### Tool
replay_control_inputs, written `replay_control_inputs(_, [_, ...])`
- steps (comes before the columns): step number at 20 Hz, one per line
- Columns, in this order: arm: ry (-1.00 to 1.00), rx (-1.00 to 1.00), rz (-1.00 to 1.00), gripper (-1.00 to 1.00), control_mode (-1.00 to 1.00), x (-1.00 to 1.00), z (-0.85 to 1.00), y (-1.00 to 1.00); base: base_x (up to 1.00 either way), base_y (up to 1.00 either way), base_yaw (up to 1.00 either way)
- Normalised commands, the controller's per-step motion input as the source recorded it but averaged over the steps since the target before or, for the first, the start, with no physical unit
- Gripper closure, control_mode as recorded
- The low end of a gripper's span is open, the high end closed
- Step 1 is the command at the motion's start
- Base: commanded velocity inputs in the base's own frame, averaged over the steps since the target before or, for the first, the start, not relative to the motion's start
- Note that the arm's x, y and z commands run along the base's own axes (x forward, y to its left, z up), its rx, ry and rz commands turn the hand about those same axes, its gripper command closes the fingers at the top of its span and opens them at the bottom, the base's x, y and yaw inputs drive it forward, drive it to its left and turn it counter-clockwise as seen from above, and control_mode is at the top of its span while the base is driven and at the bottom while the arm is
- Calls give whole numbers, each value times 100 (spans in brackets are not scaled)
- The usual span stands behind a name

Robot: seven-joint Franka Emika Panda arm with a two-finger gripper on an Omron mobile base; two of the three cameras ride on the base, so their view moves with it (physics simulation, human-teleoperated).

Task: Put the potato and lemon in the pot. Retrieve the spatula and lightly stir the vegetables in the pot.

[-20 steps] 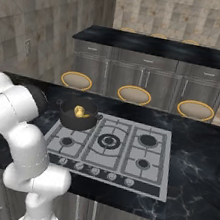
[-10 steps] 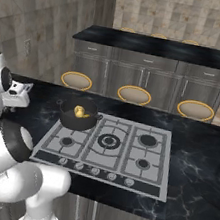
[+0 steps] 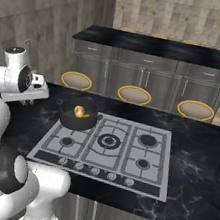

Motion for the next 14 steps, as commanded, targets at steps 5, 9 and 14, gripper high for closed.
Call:
replay_control_inputs(5, [3,3,32,100,-100,56,30,-61,0,0,0])
replay_control_inputs(9, [21,-2,16,100,-100,32,46,-56,0,0,0])
replay_control_inputs(14, [23,-16,1,100,-100,10,12,-45,0,0,0])
